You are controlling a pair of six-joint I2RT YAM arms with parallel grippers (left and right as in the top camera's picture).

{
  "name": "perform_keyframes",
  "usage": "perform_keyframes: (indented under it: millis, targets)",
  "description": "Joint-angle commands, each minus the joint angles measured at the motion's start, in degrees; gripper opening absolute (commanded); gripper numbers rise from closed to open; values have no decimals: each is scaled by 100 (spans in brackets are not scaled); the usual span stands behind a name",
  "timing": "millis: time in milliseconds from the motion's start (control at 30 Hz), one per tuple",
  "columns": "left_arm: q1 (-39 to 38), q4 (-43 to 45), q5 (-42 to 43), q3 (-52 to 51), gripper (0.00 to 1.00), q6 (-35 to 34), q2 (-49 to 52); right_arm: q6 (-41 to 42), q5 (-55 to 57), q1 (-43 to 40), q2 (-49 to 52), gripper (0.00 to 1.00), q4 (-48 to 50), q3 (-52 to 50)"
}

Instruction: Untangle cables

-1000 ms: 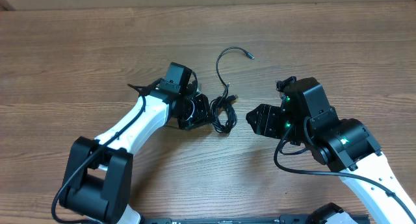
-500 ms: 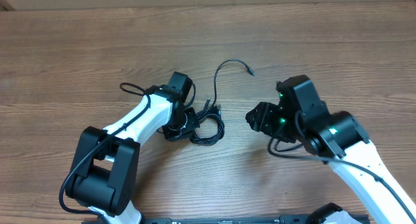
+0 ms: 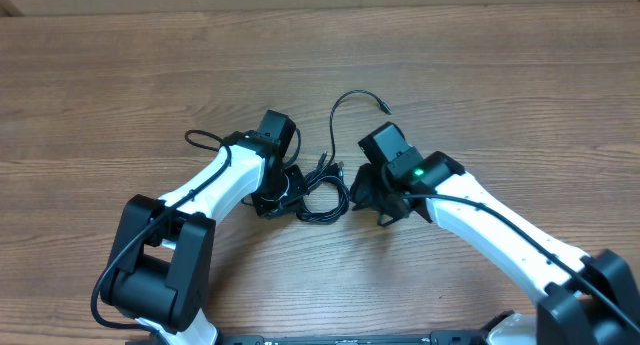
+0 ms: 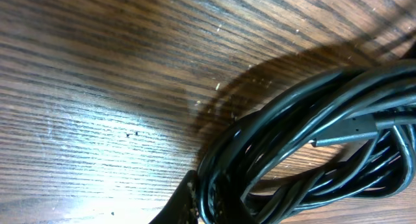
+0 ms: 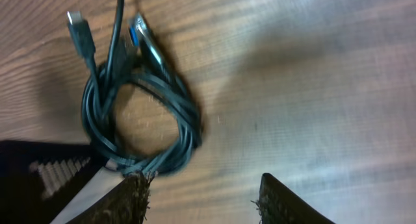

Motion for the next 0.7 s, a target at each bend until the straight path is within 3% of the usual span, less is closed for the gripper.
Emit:
perform_keyframes:
  millis: [0,100,200,400,600,667]
  targets:
    - [-11,0,61,-37,20,-52,96,-876,304,15,293,53,293,-33]
    - [24,-2,-219,-22,39,472,94,-1648,157,13,638,53,671,-33]
    - [192,-302,-234,192,44,942,70,-1895,92,13,881,53,804,-33]
    - [295,-935,-254,789,55,1104,-297,-1596,-7,-105,970,56,796,-28]
    - [243,-1132,199,903,59,304,-702,-1478,-772,-671,693,49,474,15]
    - [111,-1196,256,859,52,-444,-651,-1484,-767,-973,278,48,101,57]
